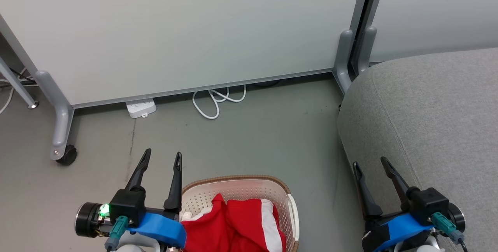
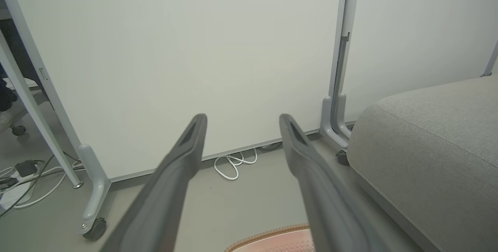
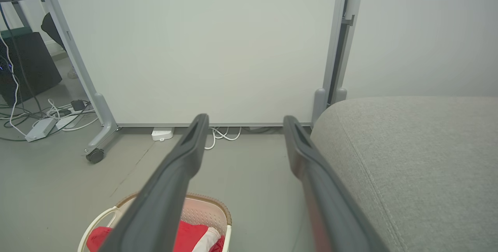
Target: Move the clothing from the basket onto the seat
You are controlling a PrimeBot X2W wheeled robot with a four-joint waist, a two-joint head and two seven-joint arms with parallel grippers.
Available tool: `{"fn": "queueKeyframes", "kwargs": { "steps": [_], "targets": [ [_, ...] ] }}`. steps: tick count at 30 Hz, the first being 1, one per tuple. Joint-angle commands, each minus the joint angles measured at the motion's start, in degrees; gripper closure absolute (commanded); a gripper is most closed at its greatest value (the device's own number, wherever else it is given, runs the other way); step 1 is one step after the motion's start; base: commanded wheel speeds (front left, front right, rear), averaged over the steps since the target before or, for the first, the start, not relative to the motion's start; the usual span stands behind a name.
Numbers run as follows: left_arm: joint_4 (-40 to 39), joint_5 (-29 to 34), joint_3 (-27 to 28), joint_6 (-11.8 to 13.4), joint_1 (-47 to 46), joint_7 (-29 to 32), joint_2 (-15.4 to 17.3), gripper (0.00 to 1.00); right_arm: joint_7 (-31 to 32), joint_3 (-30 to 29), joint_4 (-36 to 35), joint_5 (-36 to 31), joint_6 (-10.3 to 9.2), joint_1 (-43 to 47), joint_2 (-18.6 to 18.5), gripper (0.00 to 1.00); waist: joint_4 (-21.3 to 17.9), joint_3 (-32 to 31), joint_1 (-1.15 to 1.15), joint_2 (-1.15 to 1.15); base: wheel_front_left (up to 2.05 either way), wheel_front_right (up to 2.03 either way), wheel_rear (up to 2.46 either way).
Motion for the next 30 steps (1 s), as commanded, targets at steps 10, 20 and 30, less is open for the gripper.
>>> {"fn": "queueKeyframes", "kwargs": {
  "steps": [10,20,30],
  "targets": [
    [0.7,-0.2,0.1,-0.3,-0.6,-0.3,-0.1,0.00,-0.3,0.0,0.5,0.0,0.03,-0.4,-0.3,0.00,0.1,-0.1,0.00,0.00,0.00,0.00,0.00],
    [1.2,-0.1,-0.2,-0.5,-1.4,-0.3,-0.1,0.00,-0.3,0.1,0.5,0.2,0.03,-0.7,-0.3,0.00,0.0,0.3,0.00,0.00,0.00,0.00,0.00],
    [6.2,1.3,-4.3,-1.4,-8.1,-0.2,2.5,0.00,-0.3,0.9,-0.3,-0.3,0.03,-2.7,-0.3,0.00,-2.0,4.6,0.00,0.00,0.00,0.00,0.00]
  ]
}}
